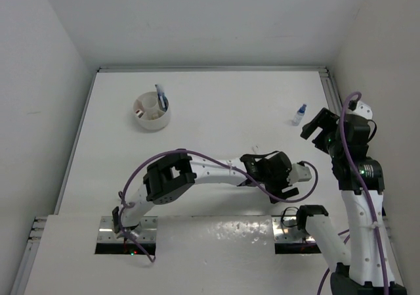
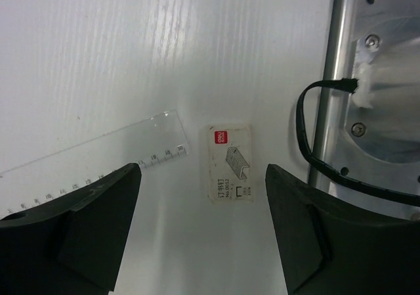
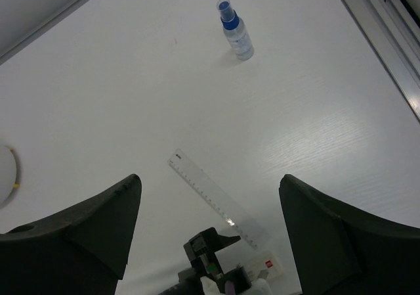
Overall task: Sort the stationery into containers
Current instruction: Pick up the stationery from the center of the board.
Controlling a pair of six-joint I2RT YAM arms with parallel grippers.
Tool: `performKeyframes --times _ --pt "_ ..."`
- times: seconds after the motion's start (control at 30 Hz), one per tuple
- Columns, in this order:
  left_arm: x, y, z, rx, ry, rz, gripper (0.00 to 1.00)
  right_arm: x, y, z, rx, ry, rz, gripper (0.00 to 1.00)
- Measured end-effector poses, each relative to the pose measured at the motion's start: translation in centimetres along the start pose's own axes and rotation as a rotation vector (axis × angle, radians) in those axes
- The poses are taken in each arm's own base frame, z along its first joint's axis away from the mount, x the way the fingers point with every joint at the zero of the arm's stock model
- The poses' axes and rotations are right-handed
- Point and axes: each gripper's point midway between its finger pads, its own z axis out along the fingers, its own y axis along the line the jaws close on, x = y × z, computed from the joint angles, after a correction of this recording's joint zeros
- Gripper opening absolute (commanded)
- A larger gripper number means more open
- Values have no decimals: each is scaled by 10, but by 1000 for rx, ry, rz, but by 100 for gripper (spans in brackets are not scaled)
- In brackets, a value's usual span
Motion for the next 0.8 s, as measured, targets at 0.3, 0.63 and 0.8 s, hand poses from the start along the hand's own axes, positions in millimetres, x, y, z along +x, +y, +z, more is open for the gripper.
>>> performKeyframes --times 0.3,0.63,0.8 --pt "23 6 22 -44 64 19 75 16 -1 6 -11 45 -13 84" --pt "25 8 29 -91 69 48 23 22 -4 8 -7 54 -17 84" --pt "26 8 29 -89 72 47 2 22 -4 8 -8 52 -17 84"
